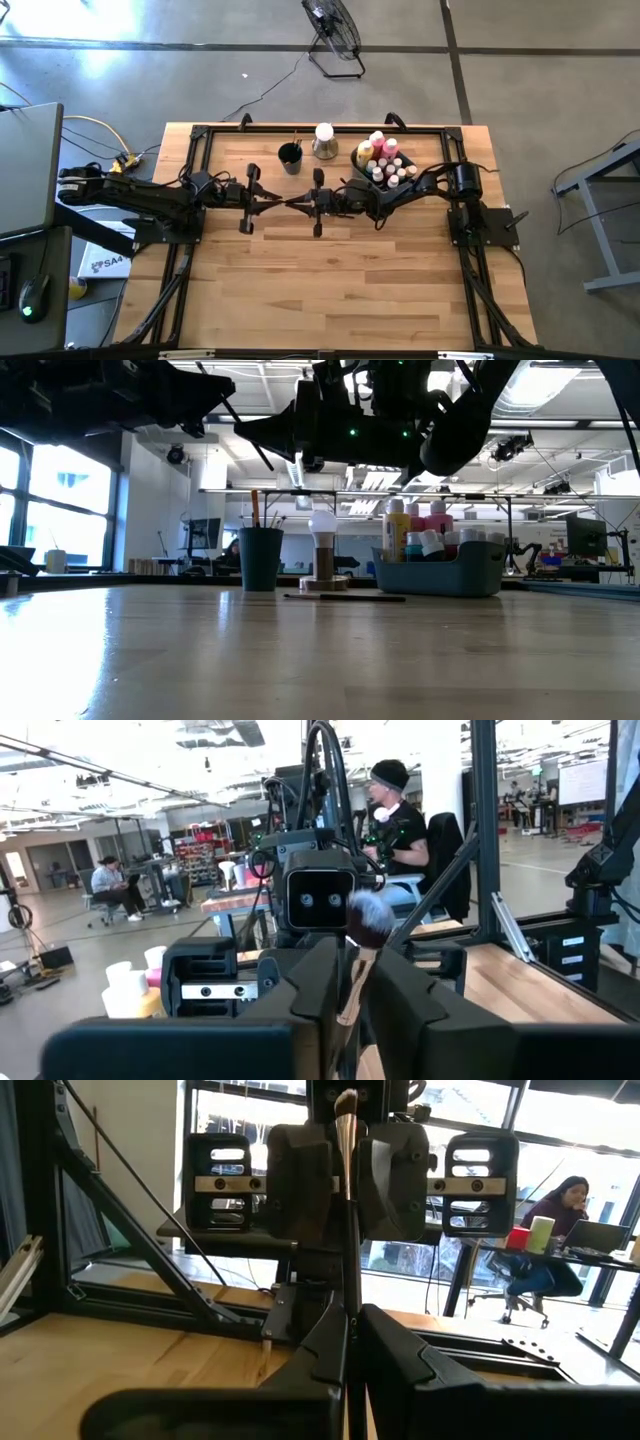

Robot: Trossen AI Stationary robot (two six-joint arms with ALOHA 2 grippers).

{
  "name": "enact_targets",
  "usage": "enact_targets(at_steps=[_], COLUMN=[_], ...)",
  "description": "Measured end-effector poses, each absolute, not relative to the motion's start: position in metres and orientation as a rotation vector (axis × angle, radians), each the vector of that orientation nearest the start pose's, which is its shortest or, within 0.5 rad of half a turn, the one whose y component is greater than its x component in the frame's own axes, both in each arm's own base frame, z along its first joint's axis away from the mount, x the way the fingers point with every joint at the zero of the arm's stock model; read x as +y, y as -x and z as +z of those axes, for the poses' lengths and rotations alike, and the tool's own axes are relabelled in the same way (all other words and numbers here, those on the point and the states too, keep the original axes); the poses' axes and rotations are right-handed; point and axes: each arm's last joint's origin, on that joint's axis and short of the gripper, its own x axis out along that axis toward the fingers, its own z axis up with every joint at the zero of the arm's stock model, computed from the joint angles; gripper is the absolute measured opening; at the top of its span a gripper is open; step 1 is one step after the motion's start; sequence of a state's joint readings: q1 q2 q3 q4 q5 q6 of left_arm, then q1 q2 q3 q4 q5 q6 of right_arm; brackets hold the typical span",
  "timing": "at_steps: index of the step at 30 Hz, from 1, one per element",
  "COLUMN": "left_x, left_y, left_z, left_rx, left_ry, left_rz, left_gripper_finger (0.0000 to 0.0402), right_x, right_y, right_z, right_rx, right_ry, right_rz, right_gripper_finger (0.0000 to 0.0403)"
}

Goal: Pick & Place Paint Supplies
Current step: Put the silver paintbrush into the blue cup

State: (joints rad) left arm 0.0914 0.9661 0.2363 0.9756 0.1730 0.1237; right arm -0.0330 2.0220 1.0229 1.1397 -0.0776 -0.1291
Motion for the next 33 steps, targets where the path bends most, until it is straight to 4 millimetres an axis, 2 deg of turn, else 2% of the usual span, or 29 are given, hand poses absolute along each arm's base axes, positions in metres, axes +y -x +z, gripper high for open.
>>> enact_targets(at_steps=[8,16,25,33], left_x=[0.012,0.013,0.013,0.015], left_y=[-0.186,-0.186,-0.186,-0.181], left_z=[0.225,0.224,0.224,0.229], left_rx=[-0.248,-0.234,-0.231,-0.255], left_ry=[-0.158,-0.152,-0.147,-0.182], left_rz=[-0.063,-0.041,-0.017,0.049], left_gripper_finger=[0.0016,0.0018,0.0013,0.0012], right_x=[-0.011,-0.012,-0.006,-0.005], right_y=[-0.414,-0.414,-0.412,-0.396], right_z=[0.181,0.18,0.183,0.21], right_rx=[-0.143,-0.129,-0.074,0.141], right_ry=[0.135,0.151,0.16,0.216], right_rz=[0.035,0.035,0.016,-0.165], right_gripper_finger=[0.0012,0.0023,0.01,0.0169])
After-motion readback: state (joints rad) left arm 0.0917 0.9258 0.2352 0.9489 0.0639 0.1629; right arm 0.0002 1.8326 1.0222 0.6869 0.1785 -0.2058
